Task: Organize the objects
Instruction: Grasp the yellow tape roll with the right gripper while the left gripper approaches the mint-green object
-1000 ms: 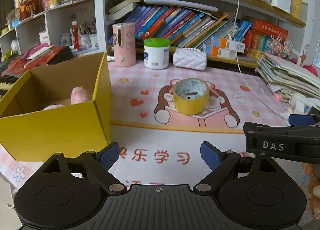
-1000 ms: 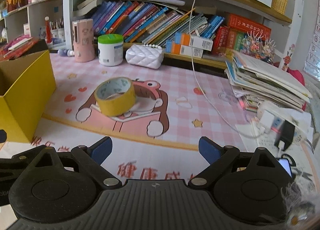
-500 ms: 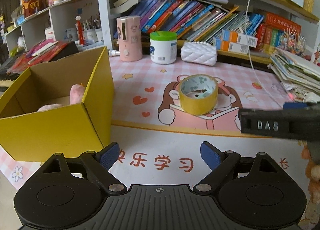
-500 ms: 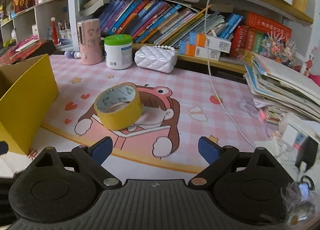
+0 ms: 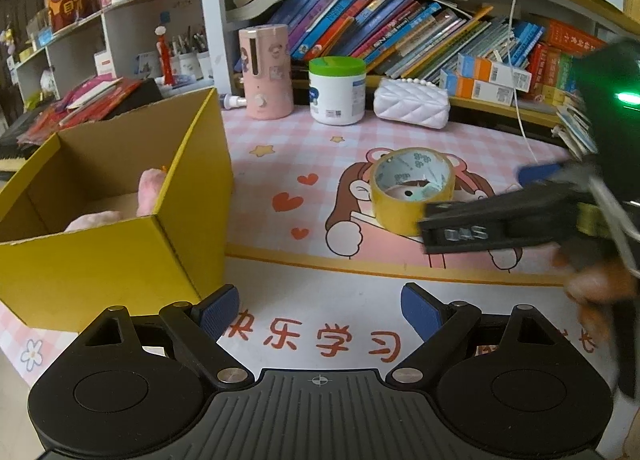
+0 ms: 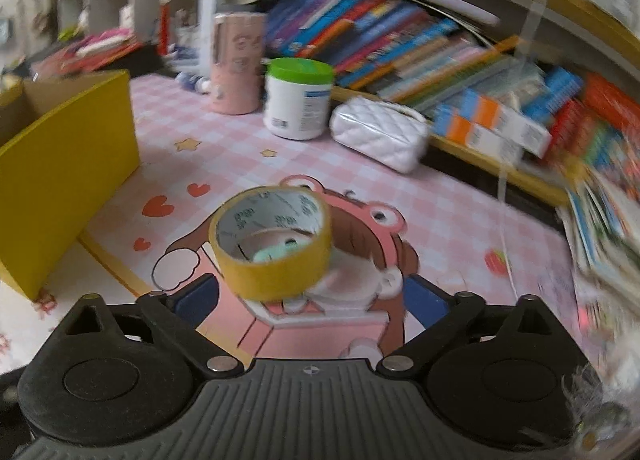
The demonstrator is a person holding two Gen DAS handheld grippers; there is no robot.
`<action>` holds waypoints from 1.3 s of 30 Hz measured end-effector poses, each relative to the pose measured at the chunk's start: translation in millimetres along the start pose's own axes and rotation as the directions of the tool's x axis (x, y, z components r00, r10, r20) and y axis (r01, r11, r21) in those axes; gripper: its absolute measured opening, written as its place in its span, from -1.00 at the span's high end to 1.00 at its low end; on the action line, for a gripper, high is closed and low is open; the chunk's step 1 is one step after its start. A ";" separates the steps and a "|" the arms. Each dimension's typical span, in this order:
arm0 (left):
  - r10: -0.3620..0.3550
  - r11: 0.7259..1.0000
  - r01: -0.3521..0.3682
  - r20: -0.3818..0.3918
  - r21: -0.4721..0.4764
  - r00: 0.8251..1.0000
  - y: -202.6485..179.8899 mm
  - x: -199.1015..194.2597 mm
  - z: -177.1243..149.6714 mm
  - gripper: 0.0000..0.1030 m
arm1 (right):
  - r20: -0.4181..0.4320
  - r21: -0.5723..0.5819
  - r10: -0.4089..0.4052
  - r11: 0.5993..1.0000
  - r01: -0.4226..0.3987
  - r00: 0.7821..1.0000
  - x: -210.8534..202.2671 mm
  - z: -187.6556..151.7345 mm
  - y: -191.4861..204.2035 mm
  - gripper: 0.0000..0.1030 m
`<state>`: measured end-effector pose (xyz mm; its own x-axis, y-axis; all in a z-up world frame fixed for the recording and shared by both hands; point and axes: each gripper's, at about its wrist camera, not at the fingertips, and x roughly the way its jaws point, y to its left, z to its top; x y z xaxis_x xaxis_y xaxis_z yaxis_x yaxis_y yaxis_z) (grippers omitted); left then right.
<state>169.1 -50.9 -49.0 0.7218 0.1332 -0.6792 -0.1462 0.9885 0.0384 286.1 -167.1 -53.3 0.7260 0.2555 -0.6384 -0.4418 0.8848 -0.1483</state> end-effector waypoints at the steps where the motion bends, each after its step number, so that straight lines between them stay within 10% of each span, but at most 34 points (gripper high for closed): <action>1: 0.000 1.000 0.000 -0.001 0.005 1.000 -0.9 0.3 -0.2 -0.75 | -0.005 -0.041 0.004 0.999 -0.005 1.000 8.3 3.8 2.2 -1.00; 19: -0.005 0.999 0.006 -0.019 0.033 1.000 -8.1 5.9 2.1 -0.75 | -0.036 -0.193 0.068 0.978 -0.074 0.997 69.7 18.3 19.9 -0.74; 27: -0.044 0.998 0.045 -0.009 0.039 0.999 -18.9 15.9 10.4 -0.75 | 0.108 0.029 0.118 0.992 -0.122 0.987 15.0 20.3 -17.8 -0.74; 39: -0.091 0.993 0.092 -0.015 0.076 0.996 -54.2 64.6 32.9 -0.64 | 0.084 0.310 -0.106 0.948 0.076 0.991 -48.5 -22.9 -92.7 -0.74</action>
<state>245.9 -93.5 -70.8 0.7218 0.0415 -0.6908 -0.0275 0.9991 0.0313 279.8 -270.4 -25.9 0.8105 0.1916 -0.5535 -0.2006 0.9786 0.0451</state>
